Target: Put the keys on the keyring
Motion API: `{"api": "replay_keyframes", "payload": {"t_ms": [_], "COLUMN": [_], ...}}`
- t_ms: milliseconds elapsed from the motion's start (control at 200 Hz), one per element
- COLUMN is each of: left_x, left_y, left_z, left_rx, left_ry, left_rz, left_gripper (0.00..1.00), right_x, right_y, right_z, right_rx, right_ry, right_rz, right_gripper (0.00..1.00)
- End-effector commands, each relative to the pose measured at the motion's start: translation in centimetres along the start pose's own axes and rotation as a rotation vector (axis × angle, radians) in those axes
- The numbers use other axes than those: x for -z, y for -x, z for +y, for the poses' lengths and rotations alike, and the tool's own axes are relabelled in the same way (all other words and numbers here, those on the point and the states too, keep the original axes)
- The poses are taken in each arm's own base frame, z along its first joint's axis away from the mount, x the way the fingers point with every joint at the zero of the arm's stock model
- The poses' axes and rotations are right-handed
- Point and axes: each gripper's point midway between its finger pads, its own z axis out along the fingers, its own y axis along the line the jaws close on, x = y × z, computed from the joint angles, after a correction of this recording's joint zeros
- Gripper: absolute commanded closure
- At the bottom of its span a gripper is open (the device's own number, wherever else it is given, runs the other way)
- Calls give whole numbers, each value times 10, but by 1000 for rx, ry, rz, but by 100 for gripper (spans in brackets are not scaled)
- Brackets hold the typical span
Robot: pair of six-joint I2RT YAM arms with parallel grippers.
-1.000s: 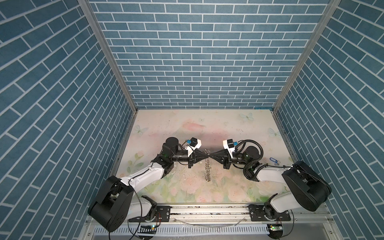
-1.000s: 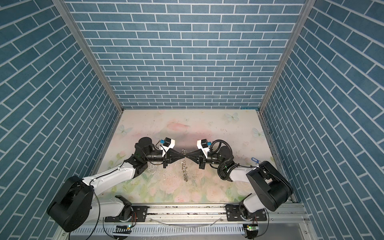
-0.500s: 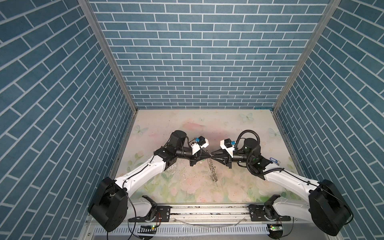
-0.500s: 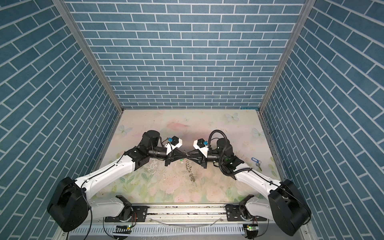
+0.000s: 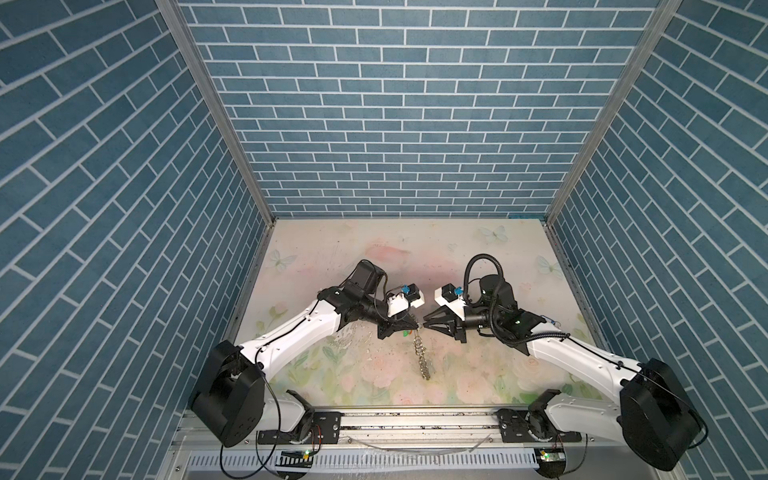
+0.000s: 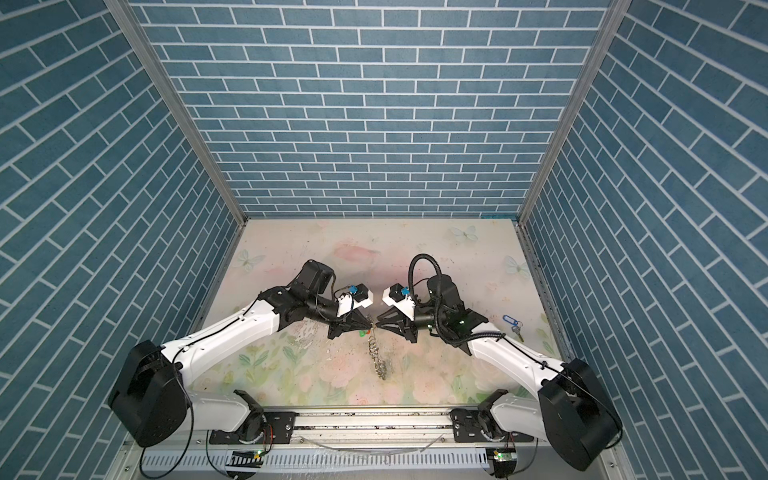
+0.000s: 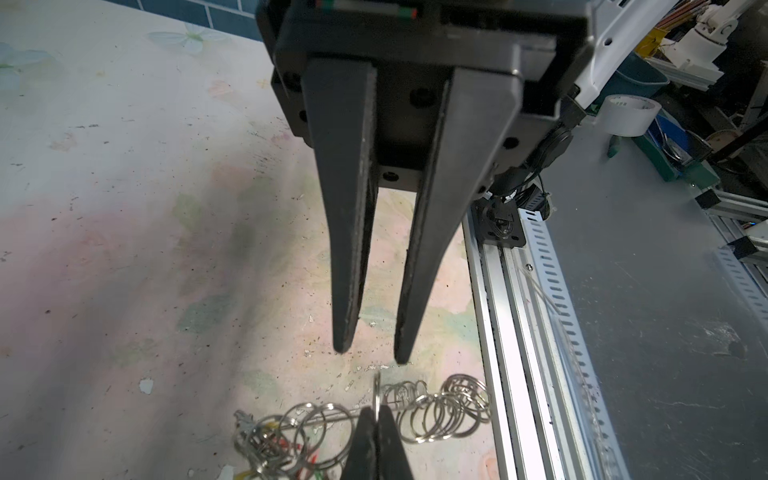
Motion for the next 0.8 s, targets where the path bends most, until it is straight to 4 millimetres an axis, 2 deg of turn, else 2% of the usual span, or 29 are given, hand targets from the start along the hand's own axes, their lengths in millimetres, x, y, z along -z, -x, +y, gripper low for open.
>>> {"api": "replay_keyframes", "payload": {"t_ms": [0,450,610,745,795], "left_x": [1,1,1,0,0], "left_y": [9,11,11,10,10], "left_z": [-4,-7,-8,-8,-8], "left_rx": [-32,-33,-31,-32,-35], "left_ry": [-24,-43,-47,-48,-45], "left_rz": [-14,-25,-26,-26,-26], "left_gripper": [100,100,100,100,100], "right_x": [-3,-13,-14,-14,-14], "right_y": [9,8,9,7,8], "right_z": [8,11,12,11,10], "right_rx": [42,20,21,15,15], "right_ry": [55,100,102,100,95], "right_rz": [-9,-6,-7,-3,-4], "right_gripper": [81,81,88,100,100]}}
